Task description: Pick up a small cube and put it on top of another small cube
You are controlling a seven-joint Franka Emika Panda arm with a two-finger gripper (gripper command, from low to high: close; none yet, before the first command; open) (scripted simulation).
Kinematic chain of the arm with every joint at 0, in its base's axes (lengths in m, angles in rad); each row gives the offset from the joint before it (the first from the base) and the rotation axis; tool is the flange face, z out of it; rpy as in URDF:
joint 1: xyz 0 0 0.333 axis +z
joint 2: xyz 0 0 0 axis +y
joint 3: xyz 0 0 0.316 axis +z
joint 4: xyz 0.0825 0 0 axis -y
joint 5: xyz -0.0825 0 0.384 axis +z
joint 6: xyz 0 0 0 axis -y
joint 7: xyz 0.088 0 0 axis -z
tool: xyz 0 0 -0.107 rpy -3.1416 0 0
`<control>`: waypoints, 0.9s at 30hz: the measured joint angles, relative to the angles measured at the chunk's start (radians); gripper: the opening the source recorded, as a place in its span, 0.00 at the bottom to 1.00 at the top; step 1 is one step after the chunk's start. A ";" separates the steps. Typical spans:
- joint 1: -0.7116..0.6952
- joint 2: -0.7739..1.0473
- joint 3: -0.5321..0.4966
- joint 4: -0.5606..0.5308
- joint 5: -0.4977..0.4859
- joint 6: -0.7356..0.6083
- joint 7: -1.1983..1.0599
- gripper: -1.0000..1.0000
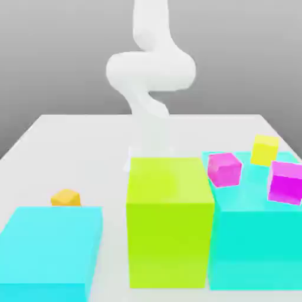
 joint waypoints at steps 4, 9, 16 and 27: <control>-0.070 0.107 -0.092 -0.130 -0.029 0.097 -0.033 0.50; -0.163 0.240 -0.195 -0.294 -0.071 0.216 -0.069 0.50; -0.337 0.479 -0.339 -0.548 -0.160 0.418 -0.112 0.50; -0.342 0.789 -0.355 -0.566 0.190 0.635 -0.415 0.50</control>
